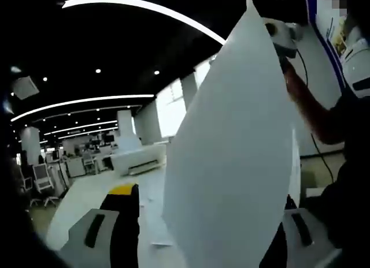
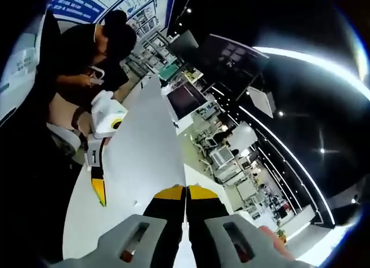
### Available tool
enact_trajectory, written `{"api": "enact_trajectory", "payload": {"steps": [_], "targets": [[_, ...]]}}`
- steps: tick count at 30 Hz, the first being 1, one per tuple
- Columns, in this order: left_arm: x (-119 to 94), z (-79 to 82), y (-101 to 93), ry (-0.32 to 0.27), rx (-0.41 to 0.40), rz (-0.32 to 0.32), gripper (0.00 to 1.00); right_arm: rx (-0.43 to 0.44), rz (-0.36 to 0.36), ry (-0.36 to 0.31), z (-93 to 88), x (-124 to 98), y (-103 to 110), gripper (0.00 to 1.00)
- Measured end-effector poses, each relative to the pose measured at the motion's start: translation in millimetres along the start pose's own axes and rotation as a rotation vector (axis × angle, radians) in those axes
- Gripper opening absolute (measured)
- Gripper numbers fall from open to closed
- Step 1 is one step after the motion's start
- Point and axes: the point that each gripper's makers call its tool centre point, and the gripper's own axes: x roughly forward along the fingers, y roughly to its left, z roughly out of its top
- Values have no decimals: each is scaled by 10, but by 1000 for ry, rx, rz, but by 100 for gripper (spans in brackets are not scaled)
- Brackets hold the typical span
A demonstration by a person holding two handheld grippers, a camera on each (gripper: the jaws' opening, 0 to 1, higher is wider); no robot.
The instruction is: Organize the stack of printing papers by aligning and flattening the scattered papers on the table
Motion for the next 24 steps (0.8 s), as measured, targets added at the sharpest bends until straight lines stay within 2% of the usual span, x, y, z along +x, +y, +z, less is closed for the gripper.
{"api": "enact_trajectory", "payload": {"steps": [10, 24], "targets": [[-3, 14, 4, -5, 2, 4, 86, -61, 38, 31, 38, 121, 54, 0], [-28, -8, 35, 0, 3, 15, 85, -84, 136, 100, -114, 326, 300, 0]]}}
